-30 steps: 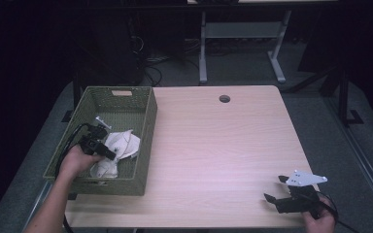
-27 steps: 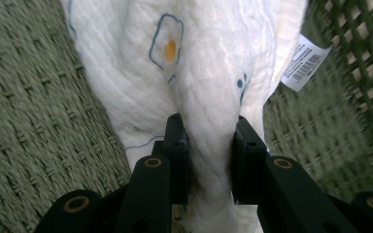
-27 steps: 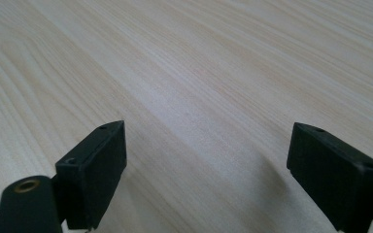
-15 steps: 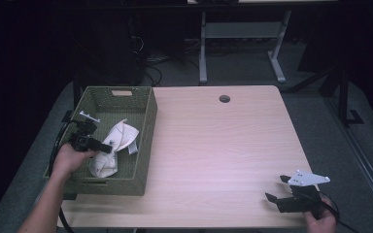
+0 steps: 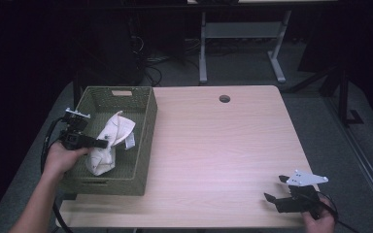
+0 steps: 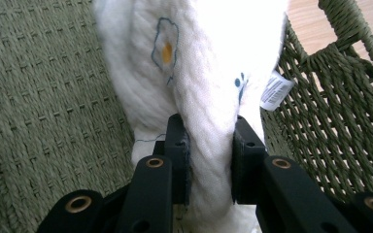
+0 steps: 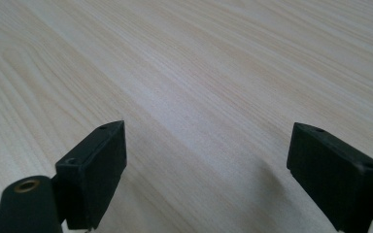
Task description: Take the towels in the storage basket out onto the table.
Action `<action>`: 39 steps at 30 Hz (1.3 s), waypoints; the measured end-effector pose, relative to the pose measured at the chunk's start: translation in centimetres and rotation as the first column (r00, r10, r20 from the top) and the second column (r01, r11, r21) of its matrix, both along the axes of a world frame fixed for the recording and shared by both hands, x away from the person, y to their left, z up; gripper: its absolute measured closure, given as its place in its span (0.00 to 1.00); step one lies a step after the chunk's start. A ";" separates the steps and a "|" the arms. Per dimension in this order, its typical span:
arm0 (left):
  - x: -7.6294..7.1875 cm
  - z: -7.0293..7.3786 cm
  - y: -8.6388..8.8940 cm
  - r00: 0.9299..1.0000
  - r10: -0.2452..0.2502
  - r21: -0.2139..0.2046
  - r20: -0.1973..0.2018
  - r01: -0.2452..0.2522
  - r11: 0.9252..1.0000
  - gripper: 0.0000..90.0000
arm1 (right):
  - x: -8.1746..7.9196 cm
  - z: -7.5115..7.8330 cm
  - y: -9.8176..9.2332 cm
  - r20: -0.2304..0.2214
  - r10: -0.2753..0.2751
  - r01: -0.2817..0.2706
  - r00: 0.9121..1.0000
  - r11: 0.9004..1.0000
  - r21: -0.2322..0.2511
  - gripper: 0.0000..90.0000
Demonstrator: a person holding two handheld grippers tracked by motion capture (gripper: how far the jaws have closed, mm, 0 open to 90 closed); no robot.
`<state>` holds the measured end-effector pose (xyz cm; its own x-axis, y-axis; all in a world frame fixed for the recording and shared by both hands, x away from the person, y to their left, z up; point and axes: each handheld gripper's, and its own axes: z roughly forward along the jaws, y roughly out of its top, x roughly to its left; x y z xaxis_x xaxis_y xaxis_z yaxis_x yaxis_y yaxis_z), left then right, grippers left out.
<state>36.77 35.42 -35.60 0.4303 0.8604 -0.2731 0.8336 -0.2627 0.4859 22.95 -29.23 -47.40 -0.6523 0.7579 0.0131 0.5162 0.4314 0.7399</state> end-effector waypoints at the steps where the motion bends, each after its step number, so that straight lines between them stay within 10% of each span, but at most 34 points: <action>1: 0.0 0.0 0.1 1.000 0.006 -0.004 0.004 -0.006 1.000 0.82 | 0.0 0.0 0.0 -0.001 -0.003 0.003 1.000 1.000 0.001 0.16; 22: -0.5 4.0 -1.4 0.995 -0.003 -0.156 0.100 0.019 0.988 0.82 | -0.1 0.0 -0.2 0.003 -0.004 0.004 1.000 1.000 0.006 0.16; 39: -0.8 6.5 -5.6 0.982 -0.082 -0.163 0.170 0.110 0.980 0.82 | -0.2 0.2 -0.3 0.006 -0.010 0.010 1.000 1.000 0.009 0.16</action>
